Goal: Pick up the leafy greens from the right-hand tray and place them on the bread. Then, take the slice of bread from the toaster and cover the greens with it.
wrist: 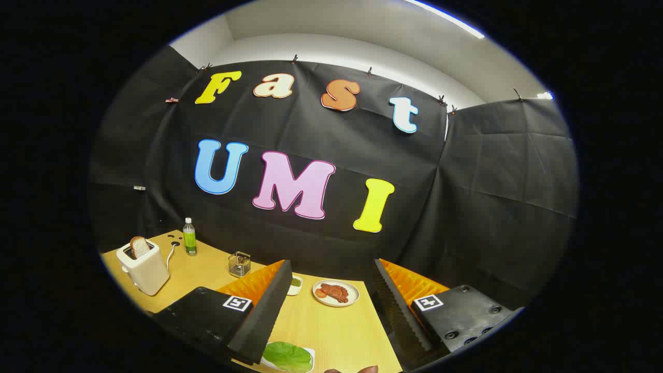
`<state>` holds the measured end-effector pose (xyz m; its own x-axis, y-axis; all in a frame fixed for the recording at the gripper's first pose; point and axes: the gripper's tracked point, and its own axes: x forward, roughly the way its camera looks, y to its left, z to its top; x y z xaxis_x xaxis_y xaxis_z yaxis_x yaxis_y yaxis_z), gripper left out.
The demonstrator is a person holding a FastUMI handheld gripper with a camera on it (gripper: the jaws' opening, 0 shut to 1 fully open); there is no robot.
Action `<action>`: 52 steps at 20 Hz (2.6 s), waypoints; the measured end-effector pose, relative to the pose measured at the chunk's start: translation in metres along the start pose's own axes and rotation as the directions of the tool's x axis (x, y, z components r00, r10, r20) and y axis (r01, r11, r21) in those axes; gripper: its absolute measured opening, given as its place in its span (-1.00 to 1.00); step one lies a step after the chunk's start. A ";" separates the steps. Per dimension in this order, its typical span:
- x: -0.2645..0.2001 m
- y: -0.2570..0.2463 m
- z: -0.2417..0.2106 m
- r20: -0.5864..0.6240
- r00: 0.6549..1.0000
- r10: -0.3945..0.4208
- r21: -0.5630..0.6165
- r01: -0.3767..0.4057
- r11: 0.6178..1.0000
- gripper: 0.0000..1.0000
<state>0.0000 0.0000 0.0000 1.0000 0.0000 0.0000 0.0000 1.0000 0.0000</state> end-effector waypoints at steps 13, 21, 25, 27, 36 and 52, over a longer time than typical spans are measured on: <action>-0.006 0.001 -0.004 -0.014 1.000 0.002 0.006 -0.002 1.000 0.95; -0.006 0.009 -0.004 -0.013 0.999 0.036 -0.006 -0.036 0.999 0.95; -0.007 0.021 -0.014 -0.038 0.995 0.092 -0.012 -0.092 0.996 0.95; -0.009 0.030 -0.027 -0.066 0.988 0.140 -0.008 -0.141 0.990 0.95; -0.022 0.075 -0.147 -0.326 0.892 0.314 -0.033 -0.343 0.939 0.96; -0.024 0.110 -0.369 -0.727 0.569 0.383 0.028 -0.533 0.845 0.69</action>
<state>-0.0239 0.1103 -0.3686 0.5692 0.3832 -0.7274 -0.5334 0.8454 0.0280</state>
